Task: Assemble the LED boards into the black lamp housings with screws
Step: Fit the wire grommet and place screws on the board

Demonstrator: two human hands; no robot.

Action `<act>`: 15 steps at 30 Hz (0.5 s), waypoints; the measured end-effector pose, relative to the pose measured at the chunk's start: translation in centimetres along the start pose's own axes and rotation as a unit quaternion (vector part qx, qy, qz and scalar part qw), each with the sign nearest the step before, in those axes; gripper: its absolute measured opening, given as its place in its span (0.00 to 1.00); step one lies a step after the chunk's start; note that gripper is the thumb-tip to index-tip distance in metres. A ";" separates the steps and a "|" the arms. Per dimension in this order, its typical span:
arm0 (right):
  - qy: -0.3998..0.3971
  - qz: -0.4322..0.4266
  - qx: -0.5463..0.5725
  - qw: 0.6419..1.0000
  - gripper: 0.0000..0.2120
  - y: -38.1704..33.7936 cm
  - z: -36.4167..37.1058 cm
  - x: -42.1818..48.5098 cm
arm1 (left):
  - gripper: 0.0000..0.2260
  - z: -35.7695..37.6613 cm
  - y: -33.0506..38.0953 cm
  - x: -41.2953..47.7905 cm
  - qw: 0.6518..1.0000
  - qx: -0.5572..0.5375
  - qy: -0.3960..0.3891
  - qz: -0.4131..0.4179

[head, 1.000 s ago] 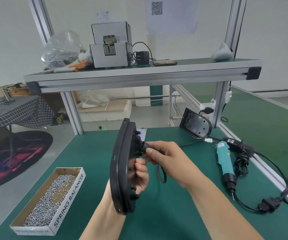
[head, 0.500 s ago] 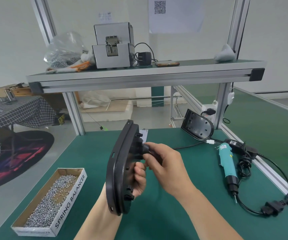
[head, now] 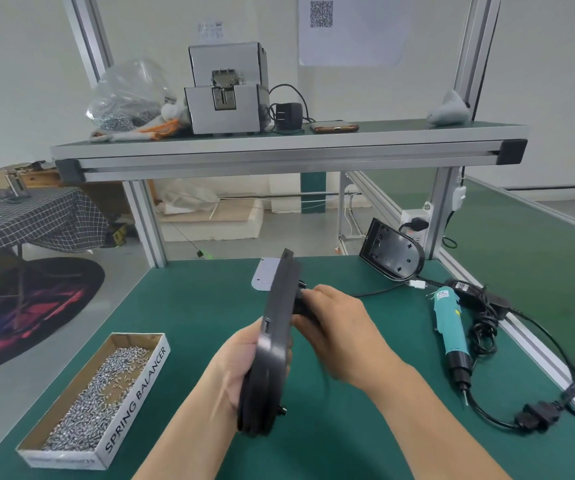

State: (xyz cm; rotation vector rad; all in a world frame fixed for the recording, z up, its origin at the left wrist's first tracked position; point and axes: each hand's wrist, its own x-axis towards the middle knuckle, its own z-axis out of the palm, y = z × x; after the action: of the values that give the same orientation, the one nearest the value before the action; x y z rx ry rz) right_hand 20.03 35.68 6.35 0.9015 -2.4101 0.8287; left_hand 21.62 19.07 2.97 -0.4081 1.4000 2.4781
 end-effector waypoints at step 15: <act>-0.067 0.403 0.480 0.777 0.25 4.5 1.4 -1.3 | 0.16 0.1 -1.5 2.5 0.969 0.190 0.002 0.160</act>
State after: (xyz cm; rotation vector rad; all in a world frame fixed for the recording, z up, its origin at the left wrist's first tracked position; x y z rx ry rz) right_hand 17.48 38.05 2.87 0.0945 -2.3890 2.5225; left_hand 19.80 20.18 0.91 -0.1115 2.0272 2.3506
